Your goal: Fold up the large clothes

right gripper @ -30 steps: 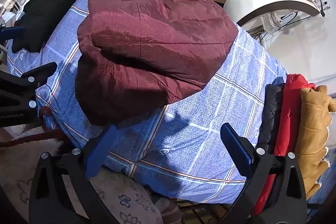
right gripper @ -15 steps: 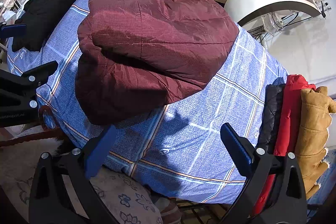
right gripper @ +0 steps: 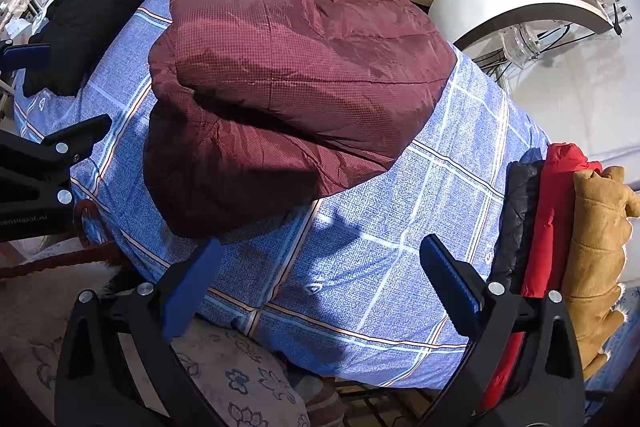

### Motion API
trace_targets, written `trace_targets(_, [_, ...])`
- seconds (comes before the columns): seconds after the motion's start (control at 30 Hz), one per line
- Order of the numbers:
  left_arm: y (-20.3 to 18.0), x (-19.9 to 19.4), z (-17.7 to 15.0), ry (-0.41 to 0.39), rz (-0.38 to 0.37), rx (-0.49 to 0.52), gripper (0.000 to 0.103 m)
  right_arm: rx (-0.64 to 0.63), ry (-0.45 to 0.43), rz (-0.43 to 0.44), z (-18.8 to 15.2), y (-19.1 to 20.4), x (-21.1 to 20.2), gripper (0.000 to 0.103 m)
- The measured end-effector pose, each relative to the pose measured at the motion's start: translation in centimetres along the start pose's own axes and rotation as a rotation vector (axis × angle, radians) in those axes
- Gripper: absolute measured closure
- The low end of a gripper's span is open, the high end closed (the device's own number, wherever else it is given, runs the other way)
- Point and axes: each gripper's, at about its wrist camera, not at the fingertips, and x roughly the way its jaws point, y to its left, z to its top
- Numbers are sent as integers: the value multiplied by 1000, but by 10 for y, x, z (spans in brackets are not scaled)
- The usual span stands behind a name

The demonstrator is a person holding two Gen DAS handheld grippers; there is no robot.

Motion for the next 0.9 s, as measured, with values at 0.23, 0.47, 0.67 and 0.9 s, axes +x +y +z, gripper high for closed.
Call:
trace_targets(0.23, [0, 0, 0, 2, -3, 1, 6, -1, 1, -1, 0, 1, 0, 5])
trace_targets(0.47, [0, 3, -1, 13, -5, 3, 6, 0, 2, -1, 1, 1, 0, 5])
trace_targets(0.67, [0, 3, 0, 17, -11, 5, 6, -2, 2, -2, 1, 1, 0, 5])
trace_targets(0.9, [0, 3, 0, 20, -24, 1, 6, 1, 3, -2, 1, 1, 0, 5])
